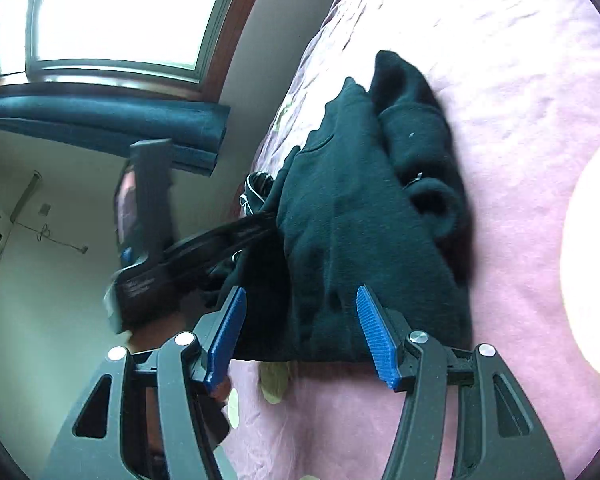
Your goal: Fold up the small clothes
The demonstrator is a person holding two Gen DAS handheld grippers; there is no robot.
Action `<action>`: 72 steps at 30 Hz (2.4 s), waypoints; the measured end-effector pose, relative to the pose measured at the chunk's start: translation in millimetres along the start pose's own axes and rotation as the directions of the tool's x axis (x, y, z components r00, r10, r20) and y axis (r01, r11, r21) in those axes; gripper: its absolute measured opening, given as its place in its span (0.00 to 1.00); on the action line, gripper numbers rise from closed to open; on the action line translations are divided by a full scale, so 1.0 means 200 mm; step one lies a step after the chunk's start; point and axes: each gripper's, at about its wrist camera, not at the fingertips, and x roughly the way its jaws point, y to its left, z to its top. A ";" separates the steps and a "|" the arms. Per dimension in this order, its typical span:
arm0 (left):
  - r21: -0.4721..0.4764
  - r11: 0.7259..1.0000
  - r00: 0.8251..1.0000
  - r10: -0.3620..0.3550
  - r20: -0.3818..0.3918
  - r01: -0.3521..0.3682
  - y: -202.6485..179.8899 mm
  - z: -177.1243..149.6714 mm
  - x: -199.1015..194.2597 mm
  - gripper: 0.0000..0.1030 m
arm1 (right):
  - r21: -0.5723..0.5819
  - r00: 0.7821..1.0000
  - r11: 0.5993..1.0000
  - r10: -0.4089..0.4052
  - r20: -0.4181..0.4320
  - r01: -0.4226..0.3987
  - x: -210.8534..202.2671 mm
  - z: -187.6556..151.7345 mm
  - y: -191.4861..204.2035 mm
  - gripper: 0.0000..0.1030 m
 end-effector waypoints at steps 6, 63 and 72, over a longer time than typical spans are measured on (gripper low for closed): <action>0.025 0.958 0.947 -0.288 0.141 0.287 0.02 -0.06 -0.33 0.63 | -0.006 1.000 1.000 -0.015 0.004 0.015 -0.01 -0.01 0.01 0.56; -0.064 0.945 0.885 -0.276 0.375 0.321 0.92 -0.71 0.07 0.96 | -0.296 0.989 0.945 -0.148 -0.009 0.139 0.42 0.78 0.54 0.17; 0.069 0.964 0.902 -0.263 0.342 0.256 0.70 -0.69 0.13 0.97 | -0.077 0.989 0.988 -0.139 -0.055 0.135 0.37 0.76 -0.04 0.18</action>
